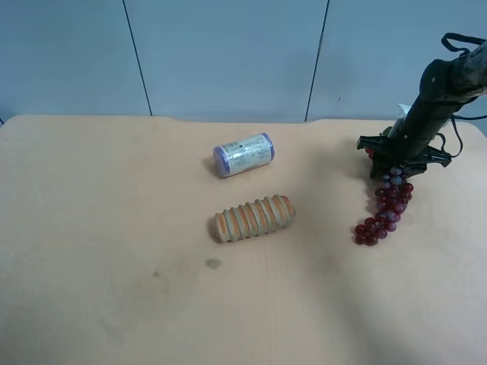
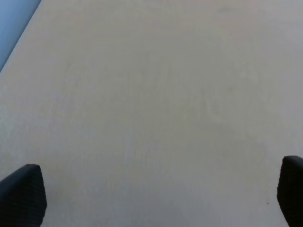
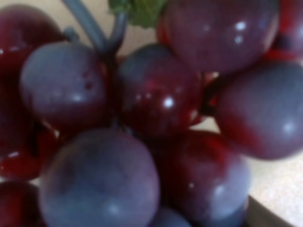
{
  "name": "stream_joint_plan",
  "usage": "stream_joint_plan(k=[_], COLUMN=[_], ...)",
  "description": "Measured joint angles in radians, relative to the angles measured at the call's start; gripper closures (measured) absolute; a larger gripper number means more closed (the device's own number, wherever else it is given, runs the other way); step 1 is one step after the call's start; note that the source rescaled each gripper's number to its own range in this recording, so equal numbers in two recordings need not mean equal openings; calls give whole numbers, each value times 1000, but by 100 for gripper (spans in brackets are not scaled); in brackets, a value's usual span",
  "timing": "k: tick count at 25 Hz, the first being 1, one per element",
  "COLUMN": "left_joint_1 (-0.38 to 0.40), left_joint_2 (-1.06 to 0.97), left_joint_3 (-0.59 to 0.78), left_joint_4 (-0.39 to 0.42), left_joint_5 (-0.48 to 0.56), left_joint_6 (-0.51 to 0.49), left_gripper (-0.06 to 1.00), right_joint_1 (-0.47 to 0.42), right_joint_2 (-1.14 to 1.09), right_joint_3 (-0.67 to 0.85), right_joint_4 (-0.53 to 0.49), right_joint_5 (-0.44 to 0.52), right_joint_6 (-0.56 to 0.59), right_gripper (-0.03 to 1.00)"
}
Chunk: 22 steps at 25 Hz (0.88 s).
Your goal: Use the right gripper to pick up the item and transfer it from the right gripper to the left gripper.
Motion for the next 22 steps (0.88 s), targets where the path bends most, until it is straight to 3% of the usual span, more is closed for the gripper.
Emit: stream_joint_plan(k=[8,12,17,22], left_joint_1=[0,0,0,0], left_joint_2=[0,0,0,0], left_joint_3=[0,0,0,0], left_joint_4=[0,0,0,0], left_joint_5=[0,2,2,2], left_joint_6=[0,0,0,0], left_gripper=[-6,-6,-6,-6], right_joint_1=[0,0,0,0], right_joint_2=[-71,-117,-175,-202], right_joint_3=[0,0,0,0], right_joint_4=[2,60,269,572], right_joint_5=[4,11,42,149], right_joint_6=[-8,-77,-302,-604], right_gripper=[93,93,93,93])
